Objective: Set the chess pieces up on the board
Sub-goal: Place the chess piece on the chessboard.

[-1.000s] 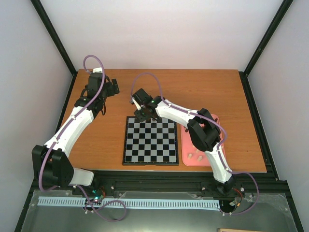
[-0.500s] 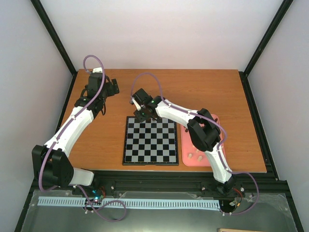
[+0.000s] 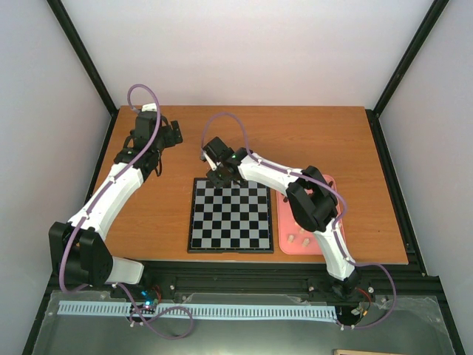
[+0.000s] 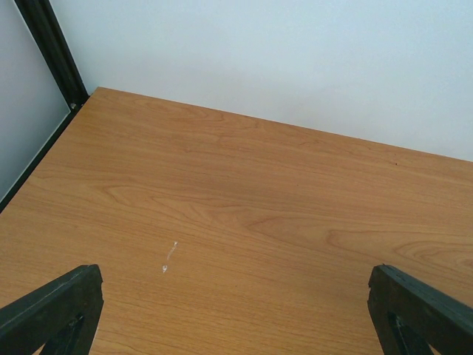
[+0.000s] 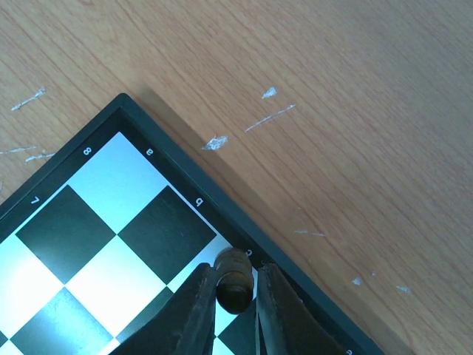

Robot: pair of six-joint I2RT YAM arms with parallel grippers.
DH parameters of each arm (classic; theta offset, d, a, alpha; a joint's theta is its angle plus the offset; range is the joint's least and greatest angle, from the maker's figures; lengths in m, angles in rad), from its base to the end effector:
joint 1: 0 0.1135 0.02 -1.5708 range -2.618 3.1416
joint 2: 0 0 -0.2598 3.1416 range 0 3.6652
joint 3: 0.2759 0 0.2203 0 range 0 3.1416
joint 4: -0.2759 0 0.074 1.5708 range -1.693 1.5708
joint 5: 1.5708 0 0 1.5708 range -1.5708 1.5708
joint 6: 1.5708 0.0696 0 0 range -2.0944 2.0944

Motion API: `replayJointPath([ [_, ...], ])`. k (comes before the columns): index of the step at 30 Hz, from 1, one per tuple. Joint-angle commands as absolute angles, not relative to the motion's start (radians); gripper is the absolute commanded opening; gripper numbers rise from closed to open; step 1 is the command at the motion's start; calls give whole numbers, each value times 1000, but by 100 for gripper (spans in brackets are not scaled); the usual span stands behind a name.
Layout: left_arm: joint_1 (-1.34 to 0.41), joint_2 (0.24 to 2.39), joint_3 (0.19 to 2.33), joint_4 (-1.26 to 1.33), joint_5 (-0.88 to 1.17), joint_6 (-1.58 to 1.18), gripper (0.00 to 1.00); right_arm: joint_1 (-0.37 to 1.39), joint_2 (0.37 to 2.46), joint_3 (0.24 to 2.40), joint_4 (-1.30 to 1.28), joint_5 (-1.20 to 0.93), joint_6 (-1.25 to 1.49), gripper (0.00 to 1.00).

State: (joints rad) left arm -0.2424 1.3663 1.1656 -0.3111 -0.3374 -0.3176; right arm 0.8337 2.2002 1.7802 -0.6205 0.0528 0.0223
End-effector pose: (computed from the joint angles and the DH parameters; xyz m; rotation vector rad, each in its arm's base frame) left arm 0.3052 -0.0517 0.3160 -0.2800 2.0320 0.0040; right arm 0.3143 0.3407 0.1681 -1.0199 2.4222 0.2330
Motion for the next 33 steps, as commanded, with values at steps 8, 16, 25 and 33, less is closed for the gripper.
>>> replayJointPath([
  [8,-245,1365,1167,-296,-354,-313,100,838,2157,1766,-650,60,19,16],
  [16,-245,1370,1169,-296,-354,-314,100,839,2145,1760,-650,33,14,15],
  [25,-245,1382,1173,-294,-351,-314,100,841,2138,1759,-651,9,8,16],
  [33,-245,1380,1174,-293,-351,-312,100,842,2142,1765,-653,7,3,18],
])
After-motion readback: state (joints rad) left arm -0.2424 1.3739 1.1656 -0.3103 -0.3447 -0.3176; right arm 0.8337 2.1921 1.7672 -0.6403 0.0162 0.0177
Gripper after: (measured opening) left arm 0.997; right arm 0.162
